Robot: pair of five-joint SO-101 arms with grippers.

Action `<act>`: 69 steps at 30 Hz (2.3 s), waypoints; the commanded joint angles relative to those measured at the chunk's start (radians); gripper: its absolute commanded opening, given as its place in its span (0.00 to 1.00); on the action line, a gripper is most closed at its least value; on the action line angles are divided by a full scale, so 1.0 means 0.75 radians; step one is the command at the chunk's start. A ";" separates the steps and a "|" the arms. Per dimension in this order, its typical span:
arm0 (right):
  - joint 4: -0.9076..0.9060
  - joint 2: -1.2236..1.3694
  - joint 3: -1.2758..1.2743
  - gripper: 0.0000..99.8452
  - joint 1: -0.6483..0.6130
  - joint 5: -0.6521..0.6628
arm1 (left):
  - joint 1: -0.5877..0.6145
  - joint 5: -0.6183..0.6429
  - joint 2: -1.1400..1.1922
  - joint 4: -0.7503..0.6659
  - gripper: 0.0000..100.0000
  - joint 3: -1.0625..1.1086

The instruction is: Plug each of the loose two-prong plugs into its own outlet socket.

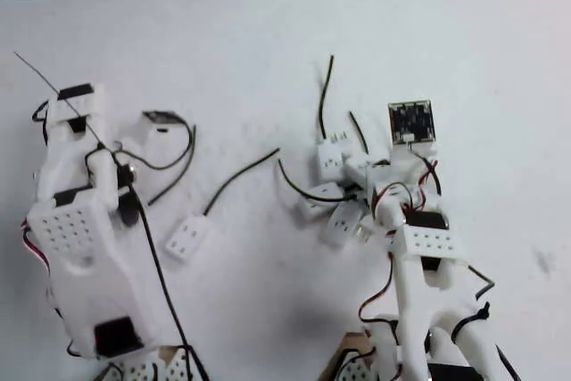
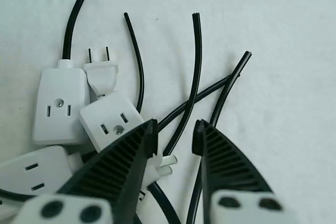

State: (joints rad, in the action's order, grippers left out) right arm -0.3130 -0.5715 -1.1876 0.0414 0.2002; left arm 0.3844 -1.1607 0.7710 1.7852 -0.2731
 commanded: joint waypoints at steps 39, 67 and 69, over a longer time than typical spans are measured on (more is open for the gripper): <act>0.044 0.001 0.002 0.12 -0.001 0.008 | -0.465 1.375 -2.663 -1.475 0.02 1.800; 0.052 0.163 0.080 0.12 -0.003 -0.002 | -0.719 2.612 -2.896 -2.917 0.02 2.592; 0.048 0.163 0.078 0.12 -0.017 -0.004 | -0.725 2.737 -2.886 -3.079 0.02 2.633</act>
State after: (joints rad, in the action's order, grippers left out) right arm -0.2746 -0.4519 -1.1523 0.0491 0.1987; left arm -0.1404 0.7633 -1.3802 -0.3046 1.6847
